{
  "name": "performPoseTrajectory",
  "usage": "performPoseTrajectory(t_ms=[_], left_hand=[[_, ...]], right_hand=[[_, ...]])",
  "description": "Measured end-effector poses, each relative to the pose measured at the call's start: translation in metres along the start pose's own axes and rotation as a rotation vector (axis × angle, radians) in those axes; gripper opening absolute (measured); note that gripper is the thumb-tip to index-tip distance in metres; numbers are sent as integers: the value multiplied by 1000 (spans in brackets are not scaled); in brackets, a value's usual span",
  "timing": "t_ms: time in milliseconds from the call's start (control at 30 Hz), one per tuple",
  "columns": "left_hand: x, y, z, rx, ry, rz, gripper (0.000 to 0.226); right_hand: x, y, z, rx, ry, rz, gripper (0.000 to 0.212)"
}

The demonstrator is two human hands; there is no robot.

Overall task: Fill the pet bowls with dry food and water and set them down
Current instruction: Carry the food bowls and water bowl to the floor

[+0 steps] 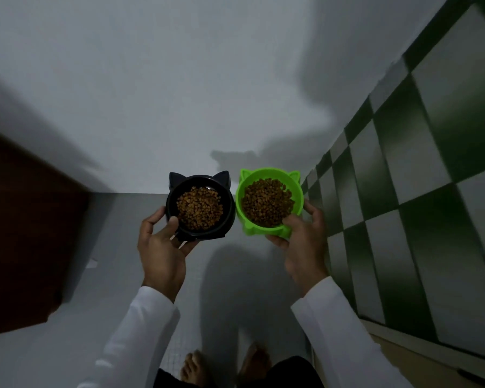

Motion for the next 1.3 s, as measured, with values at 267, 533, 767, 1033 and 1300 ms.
performPoseTrajectory(t_ms=[267,533,767,1033,1300], left_hand=[[96,-29,-106,-9,-26,-9,42],[174,-54,-196,-2,-22,-34,40],[230,-75,-255,-1,-27,-33,41],[277,-93,-299,-4,-47,-38,39],[308,-114,-333,-2,-61,-49,42]], right_hand=[[-92,-28,-113,8,26,39,59],[-167,-49,-206,26,58,36,54],[-227,-68,-272,31,58,20,55],[-280,-88,-321,11,76,21,55],[-324,-102,-344,-33,124,-5,57]])
Point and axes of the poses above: each hand's wrist, its own z-axis away from the middle knuckle, its own y-axis out of the palm, x = y × z, the point moved 5 cm from there along -z, towards the middle knuckle, and after that the axes turned 10 degrees about x, right-handed, at the moved point
